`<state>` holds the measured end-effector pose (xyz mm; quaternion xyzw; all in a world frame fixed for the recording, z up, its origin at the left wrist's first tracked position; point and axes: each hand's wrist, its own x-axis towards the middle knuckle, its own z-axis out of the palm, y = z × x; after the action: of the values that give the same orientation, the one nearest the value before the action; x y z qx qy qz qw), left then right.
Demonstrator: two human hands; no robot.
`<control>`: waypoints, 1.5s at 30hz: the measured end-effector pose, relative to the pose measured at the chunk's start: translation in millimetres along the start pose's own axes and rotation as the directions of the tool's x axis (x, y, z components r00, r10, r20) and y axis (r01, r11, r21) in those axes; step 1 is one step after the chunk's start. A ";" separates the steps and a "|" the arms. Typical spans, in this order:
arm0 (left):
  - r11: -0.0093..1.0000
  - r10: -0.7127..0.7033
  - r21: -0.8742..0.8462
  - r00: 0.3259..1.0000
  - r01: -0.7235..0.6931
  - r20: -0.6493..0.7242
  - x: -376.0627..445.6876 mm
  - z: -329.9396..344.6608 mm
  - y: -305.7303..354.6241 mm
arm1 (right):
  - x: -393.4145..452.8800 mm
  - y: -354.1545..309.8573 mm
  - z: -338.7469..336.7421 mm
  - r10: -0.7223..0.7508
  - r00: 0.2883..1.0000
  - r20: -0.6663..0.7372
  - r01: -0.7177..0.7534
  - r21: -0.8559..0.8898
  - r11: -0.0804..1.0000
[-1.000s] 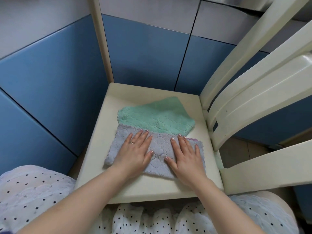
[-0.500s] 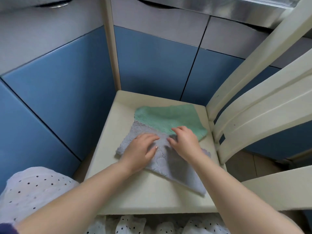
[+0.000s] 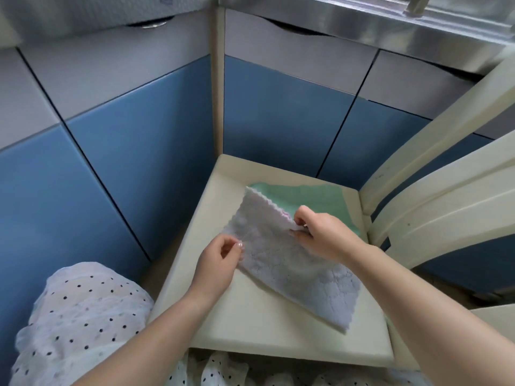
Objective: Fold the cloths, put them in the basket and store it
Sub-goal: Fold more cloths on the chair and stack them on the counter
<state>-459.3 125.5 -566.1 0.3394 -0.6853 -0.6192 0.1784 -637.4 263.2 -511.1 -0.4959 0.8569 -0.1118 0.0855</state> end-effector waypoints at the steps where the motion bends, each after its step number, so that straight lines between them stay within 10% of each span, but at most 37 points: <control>1: 0.998 -0.051 -0.045 0.999 0.051 0.011 -4.6 -0.9 -0.2 | -4.4 -6.4 -9.5 -0.042 0.999 -0.017 0.042 0.040 0.998; 7: 0.925 -0.132 -0.332 0.977 0.182 0.168 -33.3 -10.6 14.1 | -15.5 -48.8 -44.5 0.041 0.998 -0.054 -0.008 0.507 0.862; 11: 0.833 -0.009 -0.535 0.971 0.140 0.241 -45.0 -32.9 27.0 | -22.0 -74.8 -22.3 0.174 0.982 0.068 -0.110 0.962 0.248; 14: 0.890 0.015 -0.448 0.976 0.086 0.217 -41.4 -57.0 21.5 | -26.0 -85.8 27.0 0.259 0.944 0.206 -0.242 0.963 0.117; 19: 0.989 -0.082 -0.096 0.962 0.110 0.259 -34.3 -76.5 -4.2 | -32.7 -93.7 96.3 0.499 0.783 0.371 -0.520 0.831 0.197; 24: 0.961 -0.017 0.274 0.990 -0.022 0.140 -31.9 -91.9 -25.5 | -34.8 -86.8 98.4 0.504 0.846 0.173 -0.421 0.798 0.432; 28: 0.521 0.301 0.629 0.814 -0.577 0.497 -46.5 -109.7 -47.9 | -59.0 -70.3 96.5 0.139 0.964 -0.227 -0.054 0.346 0.937; 30: 0.211 0.295 0.599 0.635 -0.772 0.714 -52.2 -115.2 -58.9 | -72.8 -60.5 97.6 -0.245 0.942 -0.230 0.255 0.016 0.967; 33: -0.067 0.176 0.574 0.557 -0.816 0.812 -53.4 -115.2 -66.5 | -92.1 -50.7 98.8 -0.493 0.865 0.092 0.502 -0.190 0.844; 39: -0.103 0.250 0.564 0.528 -0.819 0.812 -51.4 -105.6 -77.5 | -112.3 -48.9 126.7 -0.502 0.856 0.127 0.516 -0.278 0.810; 43: 0.109 0.436 0.430 0.432 -0.896 0.789 -50.3 -108.9 -81.1 | -112.6 -57.5 128.9 -0.467 0.880 -0.089 0.458 -0.100 0.883; 45: 0.329 0.523 0.376 0.499 -0.866 0.691 -51.4 -111.3 -76.7 | -109.8 -65.7 119.3 -0.353 0.918 -0.179 0.379 0.139 0.915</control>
<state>-330.3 79.6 -612.6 -0.1159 -0.9578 -0.2284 0.1302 -497.9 314.1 -603.6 -0.6286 0.7399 -0.2360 0.0403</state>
